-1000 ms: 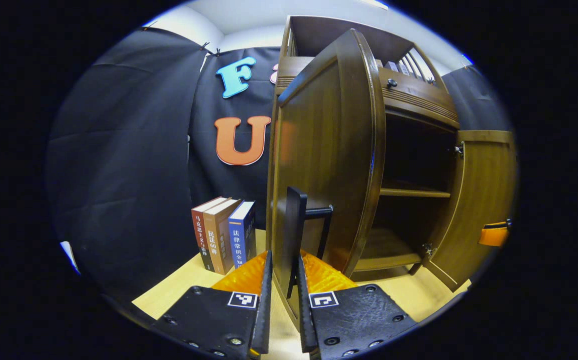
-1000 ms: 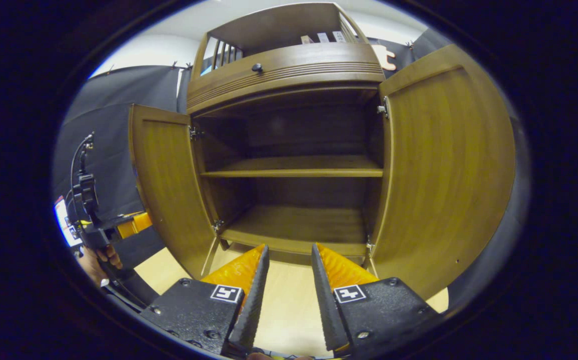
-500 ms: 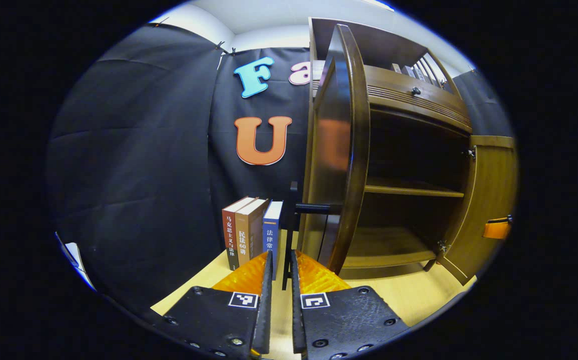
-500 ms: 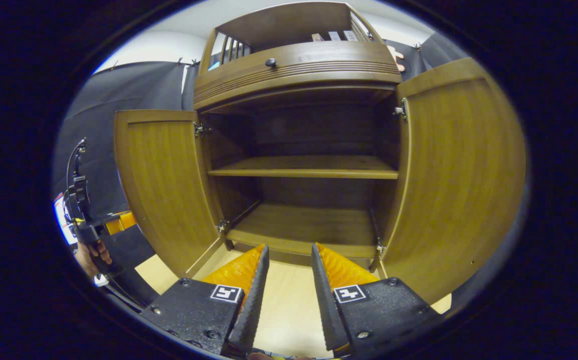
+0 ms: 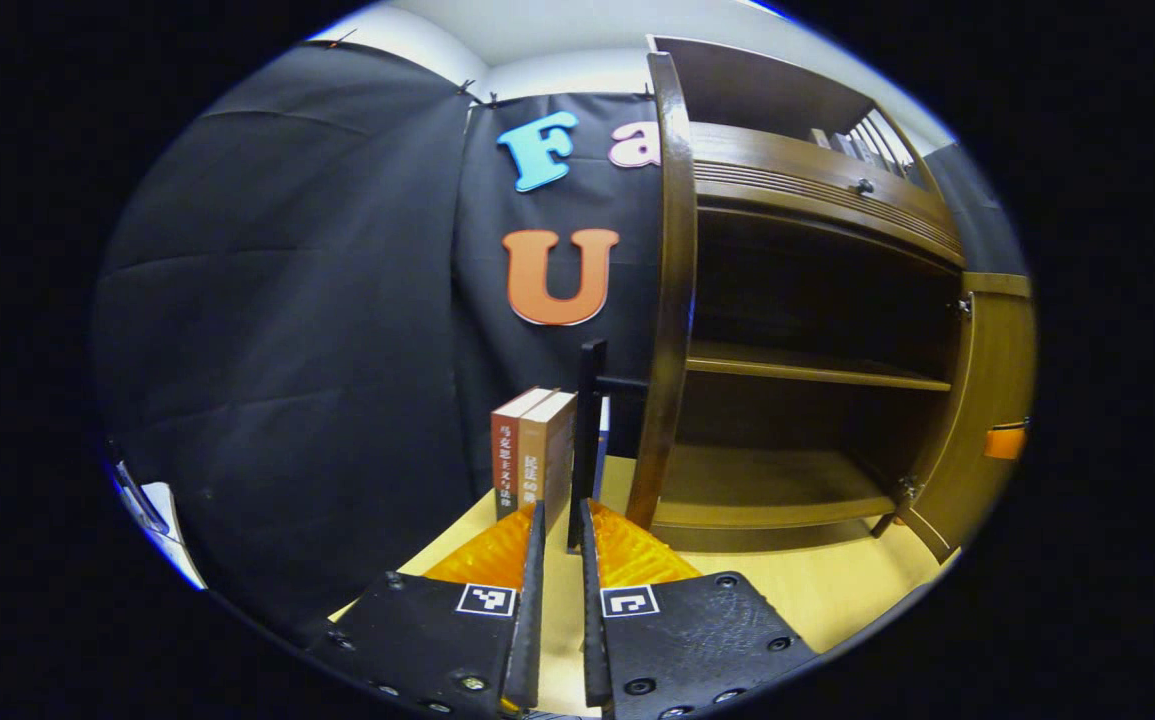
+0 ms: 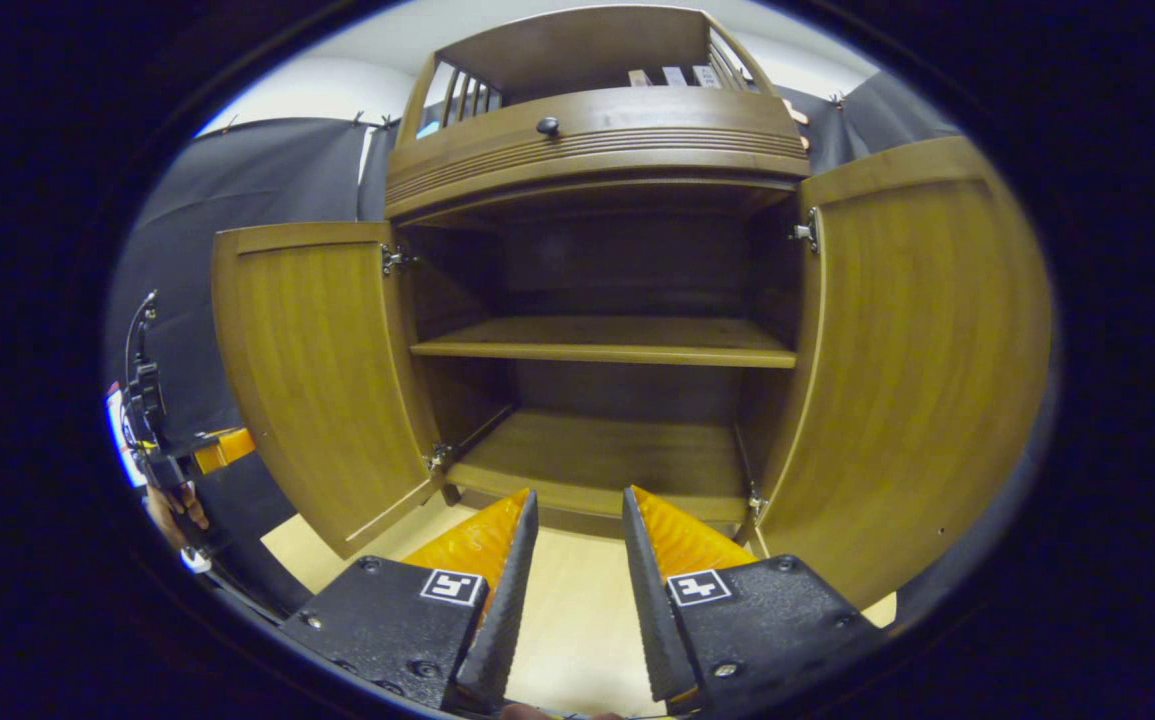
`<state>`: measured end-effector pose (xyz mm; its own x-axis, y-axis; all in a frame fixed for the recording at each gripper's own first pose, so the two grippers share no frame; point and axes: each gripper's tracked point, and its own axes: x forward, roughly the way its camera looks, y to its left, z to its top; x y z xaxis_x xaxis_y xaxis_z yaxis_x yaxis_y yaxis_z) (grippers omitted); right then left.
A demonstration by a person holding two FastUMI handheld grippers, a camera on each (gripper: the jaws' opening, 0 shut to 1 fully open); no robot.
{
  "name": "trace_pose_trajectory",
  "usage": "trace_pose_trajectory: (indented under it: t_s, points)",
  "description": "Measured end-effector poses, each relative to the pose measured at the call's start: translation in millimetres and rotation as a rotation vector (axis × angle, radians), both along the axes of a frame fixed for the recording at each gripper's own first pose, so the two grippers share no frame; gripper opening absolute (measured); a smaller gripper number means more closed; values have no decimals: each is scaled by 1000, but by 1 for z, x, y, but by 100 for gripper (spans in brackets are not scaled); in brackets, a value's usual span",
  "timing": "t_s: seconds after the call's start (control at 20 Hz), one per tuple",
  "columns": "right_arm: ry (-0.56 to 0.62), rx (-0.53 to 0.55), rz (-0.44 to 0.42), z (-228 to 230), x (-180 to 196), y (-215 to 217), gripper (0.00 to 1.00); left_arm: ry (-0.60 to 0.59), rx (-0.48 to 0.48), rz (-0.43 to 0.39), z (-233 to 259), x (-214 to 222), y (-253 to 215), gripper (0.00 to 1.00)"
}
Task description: Open the right door of the double-door shoe cabinet with the right hand, and open the left door with the left hand.
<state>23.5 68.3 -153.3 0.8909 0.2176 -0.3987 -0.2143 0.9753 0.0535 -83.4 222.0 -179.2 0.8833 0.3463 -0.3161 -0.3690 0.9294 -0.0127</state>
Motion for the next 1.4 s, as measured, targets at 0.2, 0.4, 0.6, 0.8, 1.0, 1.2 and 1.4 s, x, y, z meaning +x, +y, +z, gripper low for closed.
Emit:
trace_pose_trajectory:
  t_s: [0.2,0.4,0.6,0.8,1.0,1.2,1.4]
  points:
    - [-6,4,-29,4,1,-4,54,-26,11,36,11,-6,11,17]
    - [-36,10,-74,18,9,-19,54,-58,36,63,35,-17,2,17]
    - [-99,0,-119,46,9,-34,54,-124,122,99,76,-21,-3,17]
    - [-172,-32,-139,72,9,-45,67,-213,101,75,116,-8,-32,47]
    - [-209,-18,-140,88,8,-49,88,-253,43,17,140,12,-73,65]
    - [-231,-14,-168,101,3,-63,90,-254,25,-96,154,34,-121,93]
    - [-255,-3,-214,106,-1,-79,89,-186,57,-182,137,45,-167,100]
